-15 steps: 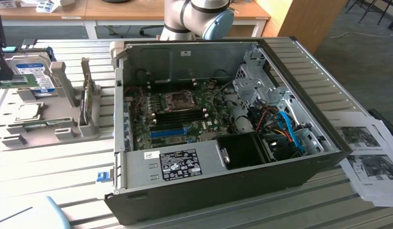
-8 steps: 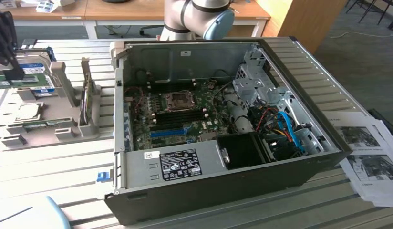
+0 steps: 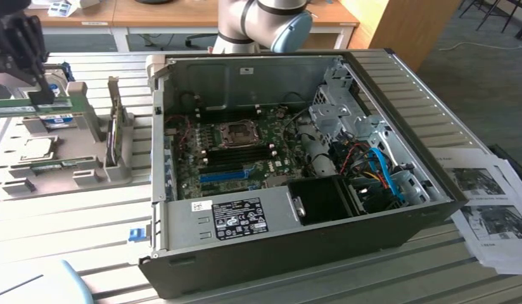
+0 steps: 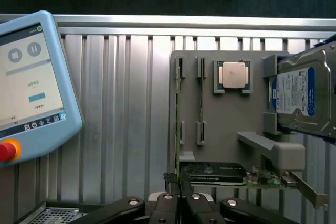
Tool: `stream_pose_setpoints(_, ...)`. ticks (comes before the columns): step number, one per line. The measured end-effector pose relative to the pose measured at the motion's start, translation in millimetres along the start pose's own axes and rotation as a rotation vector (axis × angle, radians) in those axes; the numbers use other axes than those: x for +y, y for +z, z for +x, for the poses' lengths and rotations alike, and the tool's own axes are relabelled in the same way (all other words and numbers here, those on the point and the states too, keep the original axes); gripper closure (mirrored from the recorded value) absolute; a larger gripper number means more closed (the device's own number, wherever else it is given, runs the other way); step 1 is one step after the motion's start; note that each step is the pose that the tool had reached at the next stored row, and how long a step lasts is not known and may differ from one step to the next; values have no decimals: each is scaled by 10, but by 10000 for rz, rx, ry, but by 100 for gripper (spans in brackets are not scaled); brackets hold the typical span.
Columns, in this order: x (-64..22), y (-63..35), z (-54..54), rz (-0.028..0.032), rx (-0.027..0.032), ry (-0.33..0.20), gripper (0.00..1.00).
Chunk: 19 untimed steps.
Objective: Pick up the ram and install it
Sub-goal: 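Pick up the ram and move it above insertion slot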
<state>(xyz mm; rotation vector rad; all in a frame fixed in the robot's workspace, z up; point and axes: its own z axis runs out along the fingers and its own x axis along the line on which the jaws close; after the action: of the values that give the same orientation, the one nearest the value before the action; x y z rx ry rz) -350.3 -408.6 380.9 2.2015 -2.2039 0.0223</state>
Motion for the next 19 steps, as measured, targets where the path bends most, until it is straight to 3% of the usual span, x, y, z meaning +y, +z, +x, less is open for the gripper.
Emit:
stream_pose_setpoints(5,-123,-2,-6,0,0,0,89)
stream_pose_setpoints(19,-126,-48,-5,-2,0,0,89)
